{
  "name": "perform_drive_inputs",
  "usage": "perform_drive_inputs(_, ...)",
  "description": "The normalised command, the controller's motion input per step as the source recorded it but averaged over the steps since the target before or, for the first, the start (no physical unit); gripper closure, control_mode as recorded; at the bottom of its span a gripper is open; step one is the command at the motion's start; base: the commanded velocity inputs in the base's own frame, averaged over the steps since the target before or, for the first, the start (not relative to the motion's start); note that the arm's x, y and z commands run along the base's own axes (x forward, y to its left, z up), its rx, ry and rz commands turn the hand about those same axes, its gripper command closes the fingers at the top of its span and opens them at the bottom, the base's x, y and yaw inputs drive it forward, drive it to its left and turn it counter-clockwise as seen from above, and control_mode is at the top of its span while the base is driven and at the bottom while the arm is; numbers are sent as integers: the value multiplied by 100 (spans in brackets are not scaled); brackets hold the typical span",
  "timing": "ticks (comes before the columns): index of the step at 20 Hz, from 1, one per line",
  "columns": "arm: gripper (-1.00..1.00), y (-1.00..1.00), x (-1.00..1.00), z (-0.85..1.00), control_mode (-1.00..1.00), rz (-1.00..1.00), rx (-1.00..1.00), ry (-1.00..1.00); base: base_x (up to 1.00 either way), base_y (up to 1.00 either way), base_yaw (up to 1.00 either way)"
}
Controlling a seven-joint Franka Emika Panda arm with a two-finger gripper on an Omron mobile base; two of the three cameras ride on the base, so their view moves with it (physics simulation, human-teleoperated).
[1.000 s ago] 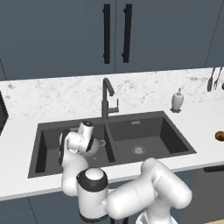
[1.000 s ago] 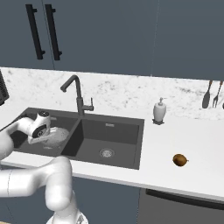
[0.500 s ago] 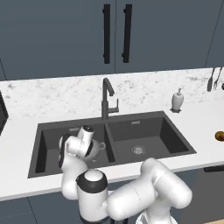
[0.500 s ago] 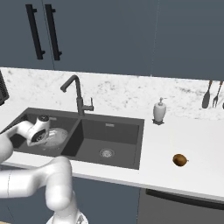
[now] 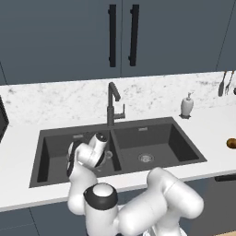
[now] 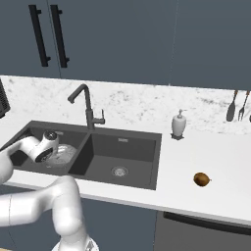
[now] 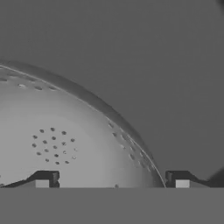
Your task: Put the colander in the sink, put the pear in the colander, and turn on the sink faucet and pour water over the colander.
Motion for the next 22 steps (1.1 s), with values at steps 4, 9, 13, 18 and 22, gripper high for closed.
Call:
perform_drive_inputs(4, -100, 21, -17, 71, -100, -21, 0, -2, 0, 0, 0)
perform_drive_inputs(9, -100, 18, -48, 100, -100, -11, 0, 0, 0, 0, 0)
perform_drive_inputs(13, -100, 3, -71, 100, -100, -7, 0, 0, 0, 0, 0)
perform_drive_inputs(18, -100, 0, -68, 100, -100, -6, 0, 0, 0, 0, 0)
perform_drive_inputs(22, -100, 0, -77, 100, -100, -13, -5, 0, 0, 0, 0)
